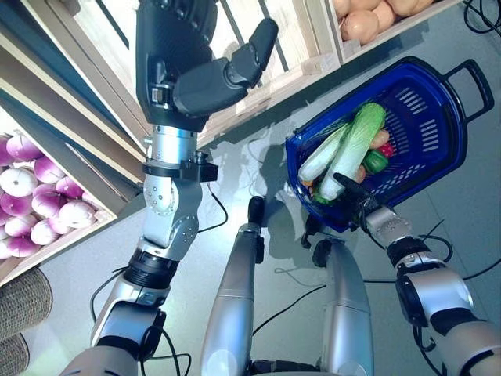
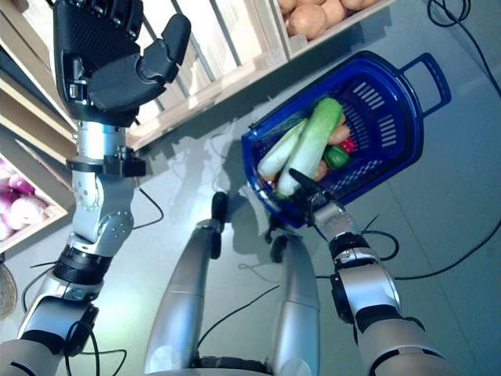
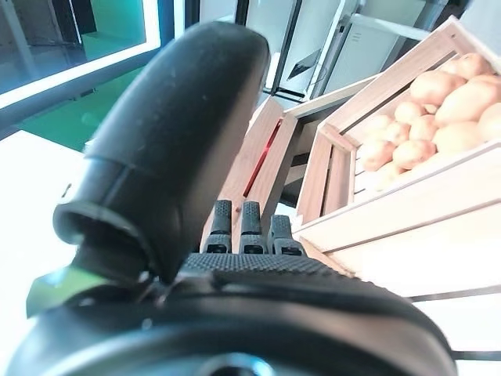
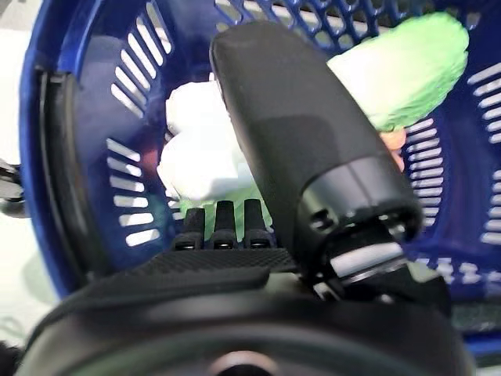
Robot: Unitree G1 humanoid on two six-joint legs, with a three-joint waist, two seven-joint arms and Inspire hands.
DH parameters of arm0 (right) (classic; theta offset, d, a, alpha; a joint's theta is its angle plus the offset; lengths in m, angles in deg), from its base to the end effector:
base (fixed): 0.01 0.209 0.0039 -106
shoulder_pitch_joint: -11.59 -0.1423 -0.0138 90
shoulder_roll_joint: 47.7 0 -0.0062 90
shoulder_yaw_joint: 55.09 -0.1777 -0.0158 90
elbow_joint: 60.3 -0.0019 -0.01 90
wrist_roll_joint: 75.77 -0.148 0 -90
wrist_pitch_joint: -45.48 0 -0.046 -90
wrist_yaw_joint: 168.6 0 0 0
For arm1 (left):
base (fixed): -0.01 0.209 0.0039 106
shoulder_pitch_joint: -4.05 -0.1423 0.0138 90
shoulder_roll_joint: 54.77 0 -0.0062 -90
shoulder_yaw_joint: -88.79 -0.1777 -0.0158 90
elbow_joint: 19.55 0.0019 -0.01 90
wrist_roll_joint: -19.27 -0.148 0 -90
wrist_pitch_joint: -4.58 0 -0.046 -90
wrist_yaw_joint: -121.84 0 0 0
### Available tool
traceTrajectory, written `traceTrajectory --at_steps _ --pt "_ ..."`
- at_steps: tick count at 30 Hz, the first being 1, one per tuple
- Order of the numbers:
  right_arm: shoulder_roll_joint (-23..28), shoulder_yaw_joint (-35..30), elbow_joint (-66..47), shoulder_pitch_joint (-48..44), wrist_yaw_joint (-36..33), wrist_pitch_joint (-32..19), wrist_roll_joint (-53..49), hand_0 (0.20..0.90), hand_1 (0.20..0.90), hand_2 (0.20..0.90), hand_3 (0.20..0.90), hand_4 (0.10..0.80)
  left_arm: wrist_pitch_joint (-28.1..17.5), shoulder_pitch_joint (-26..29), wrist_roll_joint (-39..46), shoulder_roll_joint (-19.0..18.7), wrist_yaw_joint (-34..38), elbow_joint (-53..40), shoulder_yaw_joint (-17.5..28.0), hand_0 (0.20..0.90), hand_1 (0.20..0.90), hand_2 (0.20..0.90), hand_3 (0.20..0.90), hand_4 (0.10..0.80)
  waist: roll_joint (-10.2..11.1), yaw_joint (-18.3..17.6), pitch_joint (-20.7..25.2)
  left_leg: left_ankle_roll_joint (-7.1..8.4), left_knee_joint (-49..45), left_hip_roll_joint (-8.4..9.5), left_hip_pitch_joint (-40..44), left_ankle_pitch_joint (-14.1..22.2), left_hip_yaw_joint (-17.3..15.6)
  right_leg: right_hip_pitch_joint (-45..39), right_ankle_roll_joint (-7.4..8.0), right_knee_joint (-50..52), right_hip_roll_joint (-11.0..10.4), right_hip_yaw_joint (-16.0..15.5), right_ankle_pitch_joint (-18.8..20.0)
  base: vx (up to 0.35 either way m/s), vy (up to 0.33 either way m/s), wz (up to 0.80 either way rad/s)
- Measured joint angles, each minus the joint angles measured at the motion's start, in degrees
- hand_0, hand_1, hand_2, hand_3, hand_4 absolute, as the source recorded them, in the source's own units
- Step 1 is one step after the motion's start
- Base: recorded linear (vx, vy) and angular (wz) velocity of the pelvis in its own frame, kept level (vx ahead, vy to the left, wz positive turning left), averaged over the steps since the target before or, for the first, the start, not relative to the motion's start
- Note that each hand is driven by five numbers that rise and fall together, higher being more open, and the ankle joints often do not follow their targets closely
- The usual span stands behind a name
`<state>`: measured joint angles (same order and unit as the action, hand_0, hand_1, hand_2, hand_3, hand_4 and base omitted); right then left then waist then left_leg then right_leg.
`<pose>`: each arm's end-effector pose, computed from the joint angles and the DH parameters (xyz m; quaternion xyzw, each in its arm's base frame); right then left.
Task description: Put vegetables into the basket
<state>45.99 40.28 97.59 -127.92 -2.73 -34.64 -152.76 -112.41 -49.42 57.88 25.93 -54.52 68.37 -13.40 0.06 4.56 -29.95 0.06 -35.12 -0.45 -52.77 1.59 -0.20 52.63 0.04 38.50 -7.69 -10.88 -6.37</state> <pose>0.3388 -0.2035 0.0750 0.4336 0.2389 -0.1854 0.8489 0.2740 0.1476 0.2267 -0.1404 -0.4570 -0.1639 0.8629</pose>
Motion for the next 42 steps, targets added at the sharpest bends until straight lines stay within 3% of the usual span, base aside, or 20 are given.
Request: traceTrajectory --at_steps 9,15,21,23,26,29,34,38,42 --pt "0.1 0.1 -0.8 2.4 -3.9 -2.1 1.0 0.900 0.900 0.900 0.900 0.800 2.0 -1.1 1.8 -0.4 -2.3 0.2 -0.4 0.900 0.900 0.900 0.900 0.800 0.0 0.0 0.0 0.00 13.4 0.00 14.5 -3.7 -0.5 -13.4 0.55 -11.6 1.1 -0.6 3.0 0.019 0.023 -0.01" --pt "0.3 2.0 -14.3 13.1 -8.4 -6.4 15.5 0.900 0.900 0.900 0.900 0.800 3.8 -10.4 1.8 -2.1 -2.3 0.3 -0.5 0.900 0.900 0.900 0.900 0.800 0.1 0.1 0.0 -0.48 26.2 -0.39 30.5 -6.7 -1.7 -28.2 1.75 -22.8 2.3 -0.7 5.4 0.099 0.057 -0.07" --pt "0.1 5.1 -29.2 30.9 -9.6 -6.4 37.6 0.900 0.900 0.900 0.900 0.800 5.2 -23.4 1.7 -2.3 -3.9 0.2 2.6 0.900 0.900 0.900 0.900 0.800 0.3 -0.2 0.2 -0.52 34.2 -0.83 40.9 -7.7 -2.4 -38.7 2.57 -31.9 3.7 -0.9 7.2 0.133 0.058 -0.04" --pt "-0.1 5.3 -31.4 37.6 -8.8 -5.7 45.0 0.900 0.900 0.900 0.900 0.800 7.8 -29.1 1.7 -2.3 -5.6 0.3 3.5 0.900 0.900 0.900 0.900 0.800 0.3 -0.4 0.4 -0.75 36.2 -0.82 44.7 -7.5 -2.9 -42.9 2.87 -34.7 3.9 -0.8 7.4 0.178 0.030 -0.08" --pt "-0.2 4.7 -31.7 42.7 -5.8 -4.4 50.2 0.900 0.900 0.900 0.900 0.800 11.2 -33.3 1.6 -2.1 -8.3 1.3 4.1 0.900 0.900 0.900 0.900 0.800 0.6 -0.7 1.1 -0.76 38.1 -0.82 48.4 -7.3 -3.4 -46.5 3.14 -37.0 4.2 -0.8 7.6 0.162 0.009 -0.10" --pt "-0.6 4.7 -31.0 47.2 -1.8 -3.8 54.9 0.900 0.900 0.900 0.900 0.800 14.0 -35.9 -0.9 -2.1 -10.7 5.8 2.7 0.900 0.900 0.900 0.900 0.800 1.3 -1.8 5.1 -0.64 39.3 -0.98 50.1 -6.9 -3.6 -48.5 3.29 -39.2 4.5 -0.7 7.8 0.154 0.043 -0.03" --pt "-3.4 5.6 -22.2 49.0 4.5 -3.9 59.4 0.900 0.900 0.900 0.900 0.800 16.3 -38.8 -8.0 -1.5 -12.3 21.7 -3.6 0.900 0.900 0.900 0.900 0.800 1.6 -3.5 14.4 -0.34 40.2 -1.35 54.2 -5.4 -5.3 -53.0 3.56 -42.6 4.9 -0.2 7.9 0.117 0.064 -0.18" --pt "-5.0 5.7 -10.3 49.2 7.1 -4.3 60.8 0.900 0.900 0.900 0.900 0.800 16.6 -38.6 -13.7 1.6 -12.5 33.9 -7.1 0.900 0.900 0.900 0.900 0.800 -0.2 -3.7 19.1 -0.37 40.2 -1.45 55.9 -4.6 -6.3 -54.7 3.63 -43.6 5.1 0.9 8.1 0.060 0.071 -0.11" --pt "-5.8 2.8 -3.8 50.2 8.2 -4.3 60.0 0.900 0.900 0.900 0.900 0.800 17.0 -38.7 -18.5 4.0 -11.9 43.7 -7.8 0.900 0.900 0.900 0.900 0.800 -1.9 -4.4 20.9 -0.52 40.2 -1.51 56.9 -4.4 -7.2 -55.2 4.00 -43.6 5.0 1.3 8.1 0.047 0.040 -0.16"
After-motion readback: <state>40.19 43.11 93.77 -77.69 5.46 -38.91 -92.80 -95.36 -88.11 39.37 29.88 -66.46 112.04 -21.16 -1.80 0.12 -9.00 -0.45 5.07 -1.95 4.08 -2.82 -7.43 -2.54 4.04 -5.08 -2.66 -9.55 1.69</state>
